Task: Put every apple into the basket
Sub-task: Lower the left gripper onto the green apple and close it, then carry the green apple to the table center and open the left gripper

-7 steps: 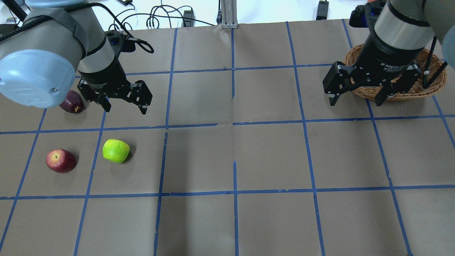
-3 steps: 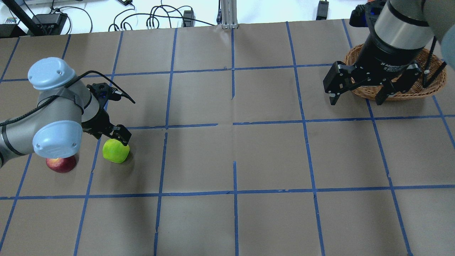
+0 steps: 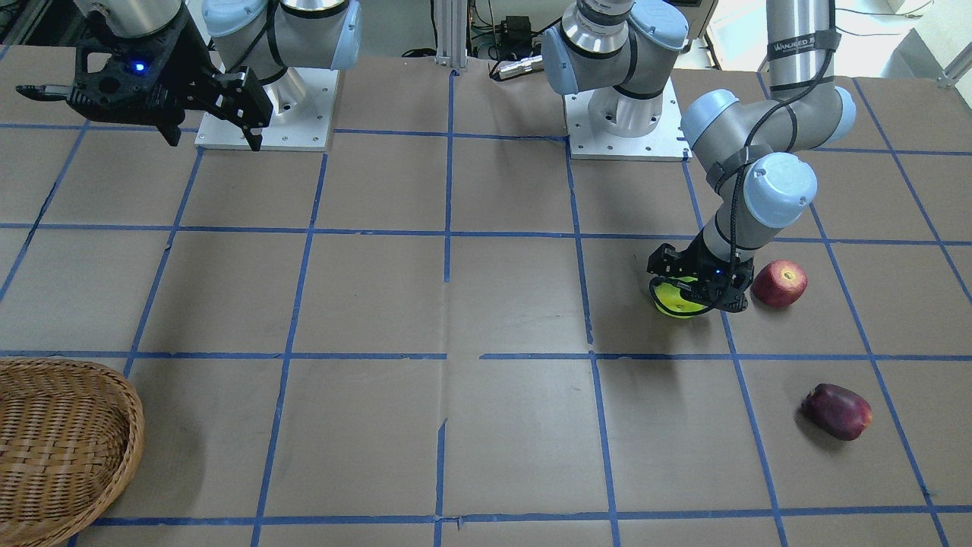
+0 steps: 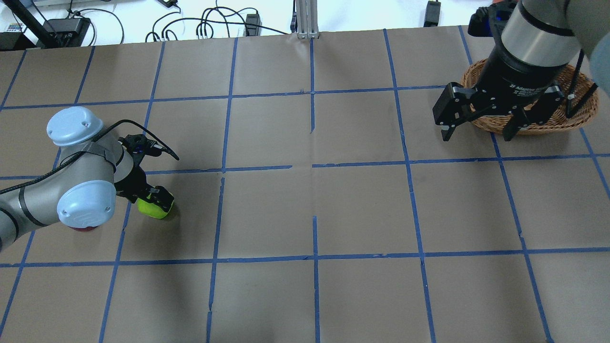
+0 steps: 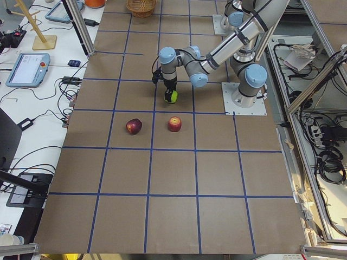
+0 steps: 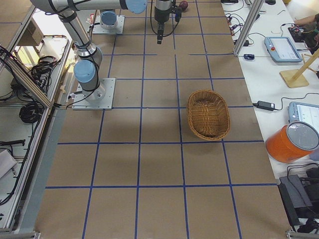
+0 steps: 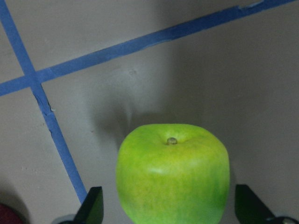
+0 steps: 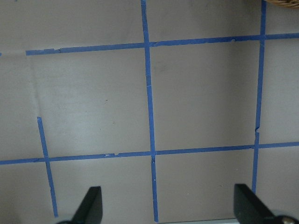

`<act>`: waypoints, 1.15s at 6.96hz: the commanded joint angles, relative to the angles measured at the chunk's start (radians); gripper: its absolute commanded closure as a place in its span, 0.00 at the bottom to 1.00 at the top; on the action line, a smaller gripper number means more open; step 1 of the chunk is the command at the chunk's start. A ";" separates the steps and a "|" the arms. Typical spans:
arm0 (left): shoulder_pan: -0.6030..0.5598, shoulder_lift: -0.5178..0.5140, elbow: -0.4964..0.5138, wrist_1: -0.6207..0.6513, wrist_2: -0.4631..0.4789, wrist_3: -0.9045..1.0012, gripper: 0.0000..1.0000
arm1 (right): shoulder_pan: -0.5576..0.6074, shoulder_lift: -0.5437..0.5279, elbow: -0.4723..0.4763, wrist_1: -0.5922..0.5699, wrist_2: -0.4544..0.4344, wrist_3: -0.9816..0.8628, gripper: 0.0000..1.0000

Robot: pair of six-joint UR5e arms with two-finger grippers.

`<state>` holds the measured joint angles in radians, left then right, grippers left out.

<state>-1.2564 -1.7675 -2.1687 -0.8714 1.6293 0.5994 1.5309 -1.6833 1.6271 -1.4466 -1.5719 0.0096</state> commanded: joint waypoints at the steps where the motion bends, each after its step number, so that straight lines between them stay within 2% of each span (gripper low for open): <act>1: 0.000 -0.038 0.004 0.026 -0.002 -0.007 0.24 | 0.000 0.001 0.002 0.002 0.001 0.003 0.00; 2: -0.001 -0.038 0.032 0.029 -0.015 -0.053 0.43 | 0.000 0.004 0.002 -0.003 0.001 -0.008 0.00; 4: -0.068 -0.041 0.142 -0.039 -0.032 -0.299 0.45 | -0.011 -0.001 -0.013 -0.014 0.004 0.001 0.00; 5: -0.175 -0.052 0.208 -0.084 -0.034 -0.469 0.45 | -0.009 0.000 -0.001 -0.017 0.000 0.001 0.00; 6: -0.298 -0.082 0.269 -0.093 -0.072 -0.697 0.45 | -0.009 0.008 0.002 -0.021 0.000 0.003 0.00; 8: -0.514 -0.179 0.363 -0.078 -0.080 -1.052 0.45 | -0.032 0.031 0.002 -0.035 -0.002 0.003 0.00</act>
<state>-1.6374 -1.8889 -1.8632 -0.9567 1.5565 -0.2297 1.5109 -1.6681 1.6283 -1.4719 -1.5726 0.0127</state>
